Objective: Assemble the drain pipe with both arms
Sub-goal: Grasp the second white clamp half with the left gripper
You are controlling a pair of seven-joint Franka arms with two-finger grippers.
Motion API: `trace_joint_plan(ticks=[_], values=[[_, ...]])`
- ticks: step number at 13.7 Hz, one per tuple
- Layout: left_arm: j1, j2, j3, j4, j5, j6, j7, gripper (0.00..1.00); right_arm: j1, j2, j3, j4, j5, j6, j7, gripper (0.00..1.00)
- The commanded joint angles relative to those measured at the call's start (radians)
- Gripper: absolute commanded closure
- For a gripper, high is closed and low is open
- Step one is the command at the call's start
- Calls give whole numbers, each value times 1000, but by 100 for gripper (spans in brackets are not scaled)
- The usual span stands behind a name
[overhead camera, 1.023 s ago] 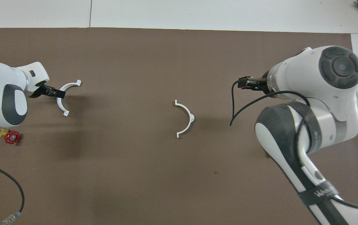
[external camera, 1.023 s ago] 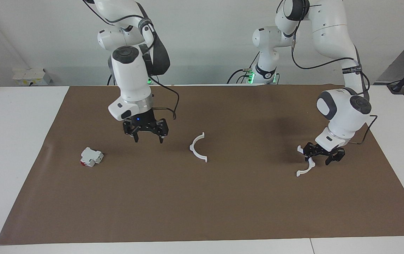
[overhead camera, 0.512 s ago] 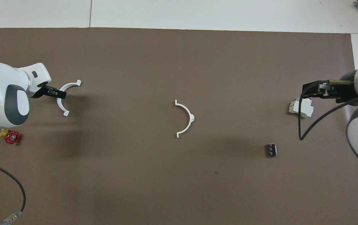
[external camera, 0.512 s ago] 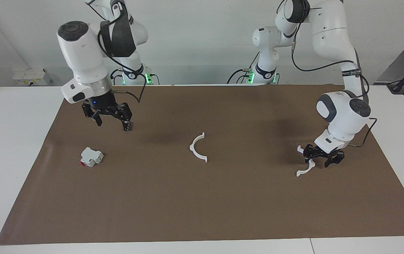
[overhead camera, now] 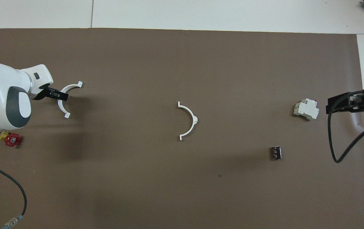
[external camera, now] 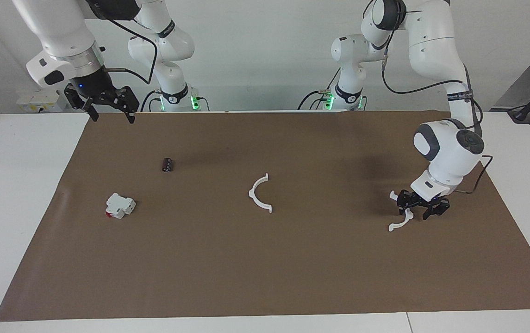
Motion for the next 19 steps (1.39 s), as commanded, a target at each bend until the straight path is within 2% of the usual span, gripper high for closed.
trace_joint_plan(ticks=[1, 11, 12, 14, 19], values=[[-2, 2, 1, -14, -27, 28, 25, 21, -11, -13, 6, -30, 2, 1, -55, 0], [0, -6, 1, -16, -27, -4, 13, 42, -3, -19, 7, -33, 18, 16, -42, 0], [3, -9, 1, -19, -27, -12, 11, 47, -3, -19, 7, -33, 18, 15, -42, 0], [5, -11, 1, -20, -27, -16, -7, 68, -3, -19, 7, -33, 18, 15, -42, 0], [-9, -52, 1, -22, -27, -73, -117, 95, -3, -19, 7, -33, 18, 15, -42, 0]])
